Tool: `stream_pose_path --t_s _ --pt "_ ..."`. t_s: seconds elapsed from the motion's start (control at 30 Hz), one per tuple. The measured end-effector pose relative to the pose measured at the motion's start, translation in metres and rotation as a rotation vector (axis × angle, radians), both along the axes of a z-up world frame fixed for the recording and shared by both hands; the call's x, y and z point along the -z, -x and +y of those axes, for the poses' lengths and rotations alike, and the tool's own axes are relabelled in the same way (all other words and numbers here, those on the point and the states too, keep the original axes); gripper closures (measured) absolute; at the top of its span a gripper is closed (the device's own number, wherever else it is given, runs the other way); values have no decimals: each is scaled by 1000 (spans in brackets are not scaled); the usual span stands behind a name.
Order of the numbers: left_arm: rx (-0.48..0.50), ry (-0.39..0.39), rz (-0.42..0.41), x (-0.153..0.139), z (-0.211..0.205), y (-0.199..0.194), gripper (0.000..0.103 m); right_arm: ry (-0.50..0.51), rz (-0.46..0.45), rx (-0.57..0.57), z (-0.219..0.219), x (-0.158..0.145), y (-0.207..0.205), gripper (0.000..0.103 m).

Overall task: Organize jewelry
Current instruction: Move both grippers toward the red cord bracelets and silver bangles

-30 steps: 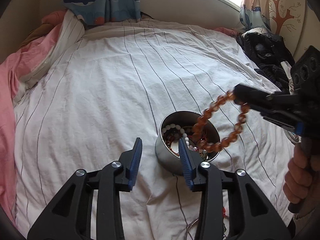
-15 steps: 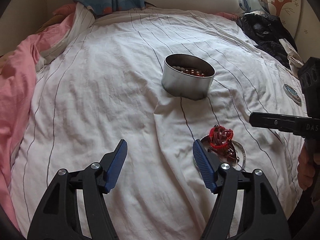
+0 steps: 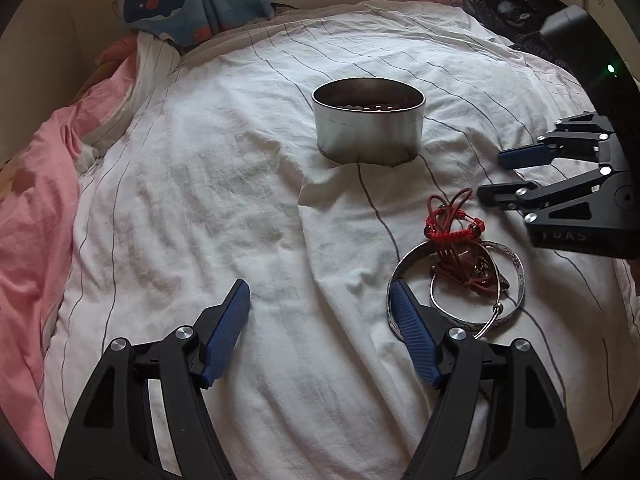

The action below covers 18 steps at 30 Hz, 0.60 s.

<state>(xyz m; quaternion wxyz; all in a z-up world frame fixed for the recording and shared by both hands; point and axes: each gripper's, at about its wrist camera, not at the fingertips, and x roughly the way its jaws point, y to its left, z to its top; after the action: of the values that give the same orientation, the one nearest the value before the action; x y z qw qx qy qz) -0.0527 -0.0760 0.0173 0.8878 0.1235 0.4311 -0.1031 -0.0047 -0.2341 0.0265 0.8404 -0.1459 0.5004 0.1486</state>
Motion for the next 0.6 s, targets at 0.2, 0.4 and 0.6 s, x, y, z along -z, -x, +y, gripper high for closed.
stream_pose_path --t_s 0.2,0.4,0.6 --pt "-5 -38 -27 -1 -5 -2 33 30 -59 221 -73 -8 16 57" --pt "-27 -49 -34 1 -3 -8 30 -180 -109 2 -35 -26 26 42" --pt "-130 -118 -92 -5 13 -12 29 24 -93 53 1 -1 -6 41"
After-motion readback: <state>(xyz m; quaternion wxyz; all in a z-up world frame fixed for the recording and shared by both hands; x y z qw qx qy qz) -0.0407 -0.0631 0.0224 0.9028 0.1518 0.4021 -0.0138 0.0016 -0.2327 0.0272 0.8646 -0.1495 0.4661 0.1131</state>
